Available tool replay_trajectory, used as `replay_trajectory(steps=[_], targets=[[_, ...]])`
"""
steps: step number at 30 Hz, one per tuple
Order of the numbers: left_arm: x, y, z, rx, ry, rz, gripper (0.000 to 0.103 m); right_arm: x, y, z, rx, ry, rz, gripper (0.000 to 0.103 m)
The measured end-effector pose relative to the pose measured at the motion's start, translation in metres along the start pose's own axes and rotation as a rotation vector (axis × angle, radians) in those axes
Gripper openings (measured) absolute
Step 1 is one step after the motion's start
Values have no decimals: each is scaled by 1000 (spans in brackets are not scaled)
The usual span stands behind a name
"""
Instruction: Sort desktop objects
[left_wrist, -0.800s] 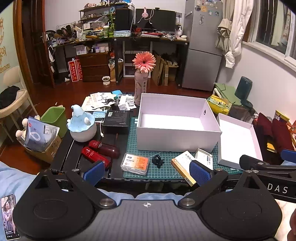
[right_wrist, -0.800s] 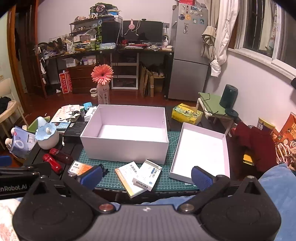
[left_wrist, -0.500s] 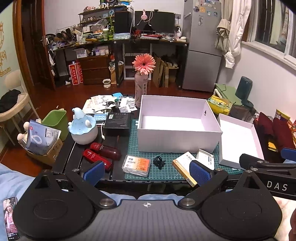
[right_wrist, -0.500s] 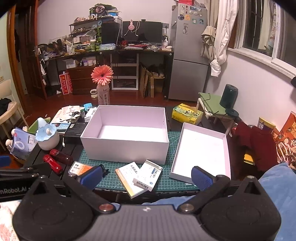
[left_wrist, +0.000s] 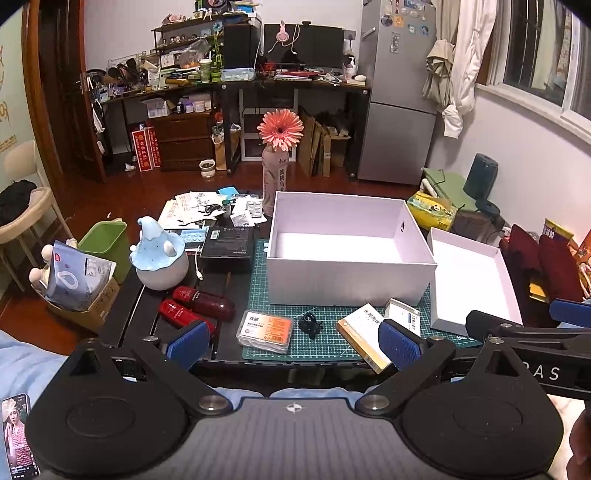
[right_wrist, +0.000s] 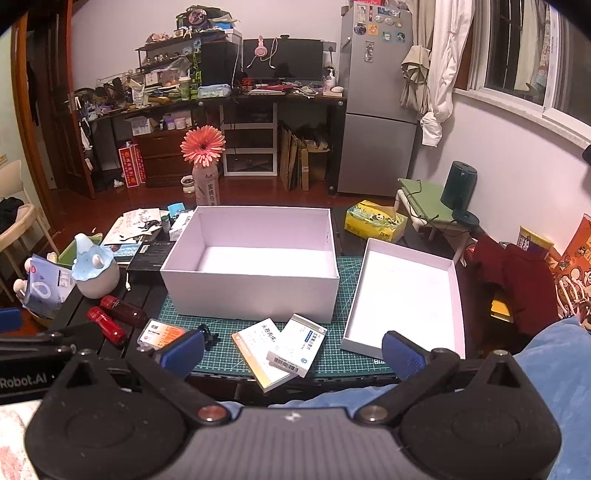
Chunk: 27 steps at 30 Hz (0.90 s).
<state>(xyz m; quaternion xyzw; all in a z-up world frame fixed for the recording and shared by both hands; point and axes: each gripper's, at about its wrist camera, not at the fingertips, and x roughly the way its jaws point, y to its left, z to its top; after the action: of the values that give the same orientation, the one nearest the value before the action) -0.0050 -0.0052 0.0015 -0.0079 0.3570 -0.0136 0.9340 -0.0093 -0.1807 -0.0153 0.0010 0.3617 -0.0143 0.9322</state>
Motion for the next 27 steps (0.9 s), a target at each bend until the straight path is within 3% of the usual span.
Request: replay_trajectory(steps=[27], targets=[[3,2,-3,-10,10,13,99,2,-1,-1,10,-6,29,103]])
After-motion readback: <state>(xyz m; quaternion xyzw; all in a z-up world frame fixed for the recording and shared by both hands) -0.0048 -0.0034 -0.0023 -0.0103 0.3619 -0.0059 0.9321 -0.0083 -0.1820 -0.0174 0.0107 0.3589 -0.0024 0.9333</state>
